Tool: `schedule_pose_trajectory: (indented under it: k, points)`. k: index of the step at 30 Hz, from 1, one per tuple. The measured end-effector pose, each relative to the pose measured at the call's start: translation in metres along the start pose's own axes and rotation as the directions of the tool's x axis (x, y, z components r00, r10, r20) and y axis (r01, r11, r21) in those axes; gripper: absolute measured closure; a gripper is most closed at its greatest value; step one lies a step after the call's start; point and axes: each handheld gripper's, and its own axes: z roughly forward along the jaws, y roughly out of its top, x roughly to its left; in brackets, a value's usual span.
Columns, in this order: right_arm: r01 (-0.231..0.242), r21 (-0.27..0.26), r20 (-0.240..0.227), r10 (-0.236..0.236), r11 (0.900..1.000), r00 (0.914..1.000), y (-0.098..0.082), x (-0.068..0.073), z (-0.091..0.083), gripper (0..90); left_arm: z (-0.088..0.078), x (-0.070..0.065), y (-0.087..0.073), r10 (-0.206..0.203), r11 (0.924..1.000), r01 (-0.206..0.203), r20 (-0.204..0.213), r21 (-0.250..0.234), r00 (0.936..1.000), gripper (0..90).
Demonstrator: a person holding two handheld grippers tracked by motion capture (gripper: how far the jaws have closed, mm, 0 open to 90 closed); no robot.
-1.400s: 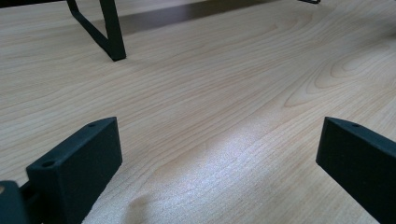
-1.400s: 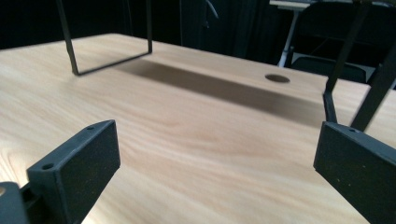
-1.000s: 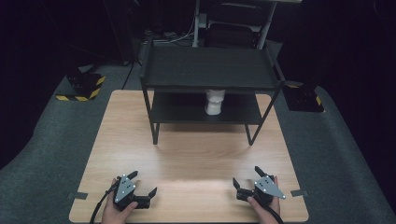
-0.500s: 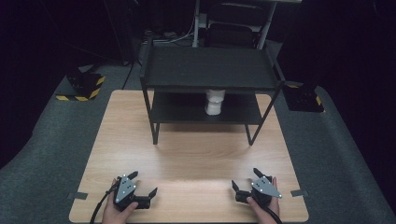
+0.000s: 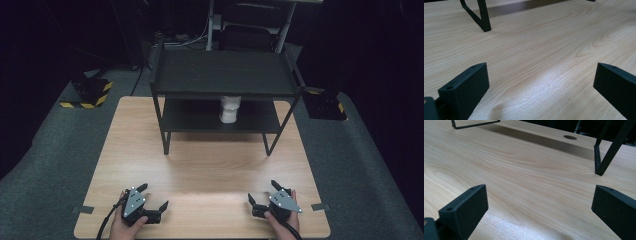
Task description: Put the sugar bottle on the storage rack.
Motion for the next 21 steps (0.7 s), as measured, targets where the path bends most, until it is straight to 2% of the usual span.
schedule_pose_trajectory:
  k: [21]
  points:
    - [-0.01,-0.002,-0.002,0.01,1.0,1.0,-0.0007,-0.0011,-0.0006,0.1,0.0016,0.003,0.0034,-0.001,0.9998,0.001,0.016,0.018,0.9999,0.4]
